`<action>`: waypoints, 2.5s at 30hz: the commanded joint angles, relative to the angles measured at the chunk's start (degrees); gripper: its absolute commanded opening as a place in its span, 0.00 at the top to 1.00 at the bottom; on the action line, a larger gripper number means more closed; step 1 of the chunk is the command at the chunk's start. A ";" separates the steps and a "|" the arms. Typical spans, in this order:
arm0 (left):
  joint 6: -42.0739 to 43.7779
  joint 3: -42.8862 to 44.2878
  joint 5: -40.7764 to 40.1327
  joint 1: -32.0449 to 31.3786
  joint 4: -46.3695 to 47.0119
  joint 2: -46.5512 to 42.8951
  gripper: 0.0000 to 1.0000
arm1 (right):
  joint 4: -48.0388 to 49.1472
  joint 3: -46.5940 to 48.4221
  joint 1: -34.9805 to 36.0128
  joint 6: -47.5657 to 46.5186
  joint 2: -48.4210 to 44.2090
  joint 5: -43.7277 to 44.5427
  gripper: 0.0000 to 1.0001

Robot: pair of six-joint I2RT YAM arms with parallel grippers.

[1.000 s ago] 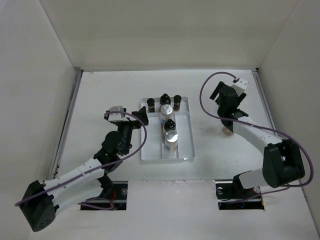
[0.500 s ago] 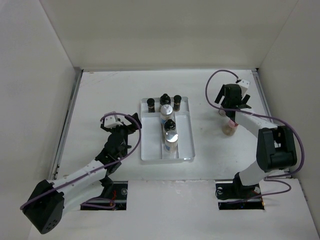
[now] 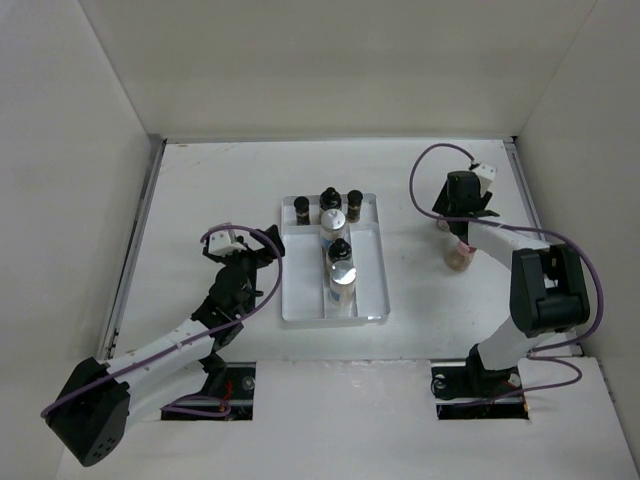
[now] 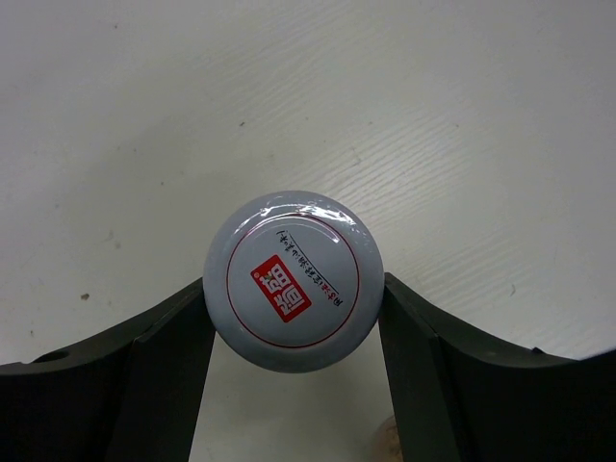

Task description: Organize the condiment bottles

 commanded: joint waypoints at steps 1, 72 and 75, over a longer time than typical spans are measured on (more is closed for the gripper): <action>-0.68 -0.38 0.90 0.25 2.96 -0.50 0.00 | 7.85 -0.58 1.25 -0.85 -3.62 2.50 0.43; -1.21 0.06 1.07 -0.19 2.69 0.20 0.00 | -6.74 -20.97 6.44 12.07 -29.21 9.80 0.06; -1.30 0.23 1.33 -0.01 2.26 0.29 0.00 | -5.59 -20.62 5.74 11.89 -26.58 9.18 0.17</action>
